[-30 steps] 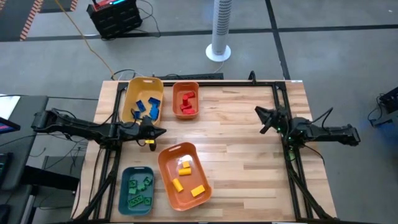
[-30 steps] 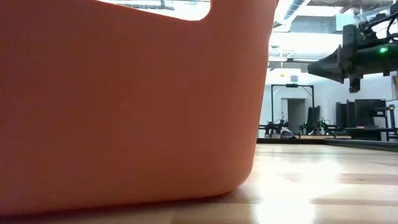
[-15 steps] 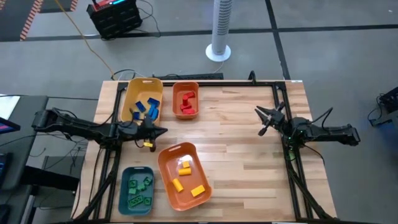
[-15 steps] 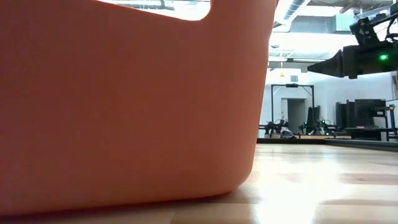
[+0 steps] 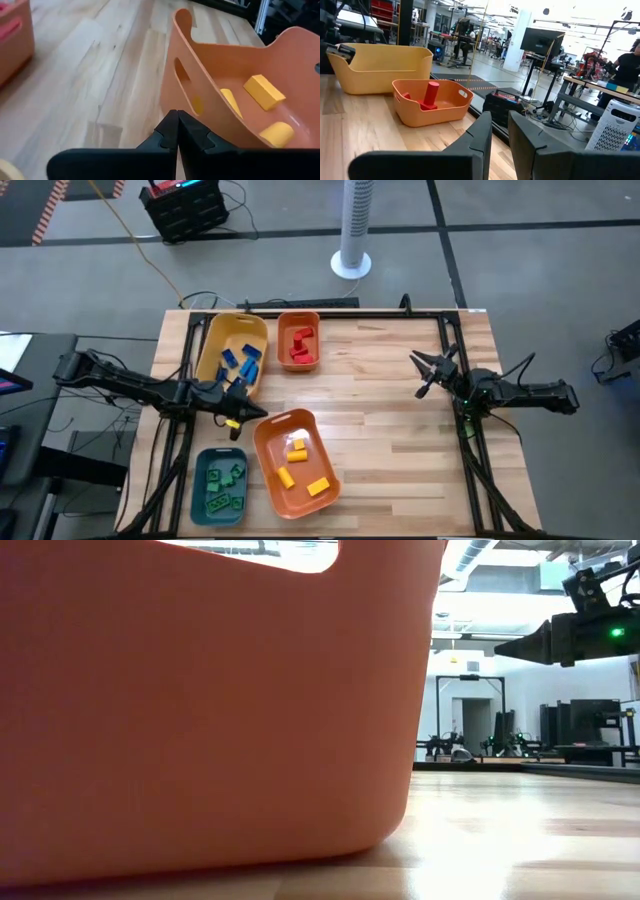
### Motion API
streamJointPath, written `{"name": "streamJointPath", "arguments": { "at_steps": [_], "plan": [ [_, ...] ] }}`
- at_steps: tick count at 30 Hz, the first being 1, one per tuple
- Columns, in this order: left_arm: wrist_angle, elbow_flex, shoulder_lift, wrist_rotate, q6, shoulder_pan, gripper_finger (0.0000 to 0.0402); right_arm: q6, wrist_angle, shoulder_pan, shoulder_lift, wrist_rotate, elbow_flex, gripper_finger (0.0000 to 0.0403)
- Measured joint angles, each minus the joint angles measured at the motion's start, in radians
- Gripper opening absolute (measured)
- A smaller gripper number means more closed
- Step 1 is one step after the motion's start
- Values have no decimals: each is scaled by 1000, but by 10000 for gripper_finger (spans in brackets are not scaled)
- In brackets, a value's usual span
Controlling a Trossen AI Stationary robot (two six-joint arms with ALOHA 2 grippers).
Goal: Sort blocks
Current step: Return to Home Position
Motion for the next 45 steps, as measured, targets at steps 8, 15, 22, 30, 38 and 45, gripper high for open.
{"name": "streamJointPath", "arguments": {
  "at_steps": [8, 15, 22, 30, 38, 45],
  "plan": [
    [-6, 0, 1, -3, 48, 0, 0, 0, 4, 3, -5, 0, 0, 76],
    [0, 0, 1, -4, 119, 0, 0, 1, 5, 3, -5, 0, -1, 76],
    [-3, 32, 2, -4, 121, 1, 0, 2, 6, 3, -5, 0, -1, 76],
    [72, 34, -5, -10, 307, 18, 0, 2, 7, 3, -5, 0, -1, 76],
    [173, 34, -5, -10, 354, 18, 0, 2, 6, 2, -5, 0, -1, 76],
    [112, 34, -6, -10, 319, 18, 0, 2, 8, 3, -4, 0, -1, 76]
  ]
}}
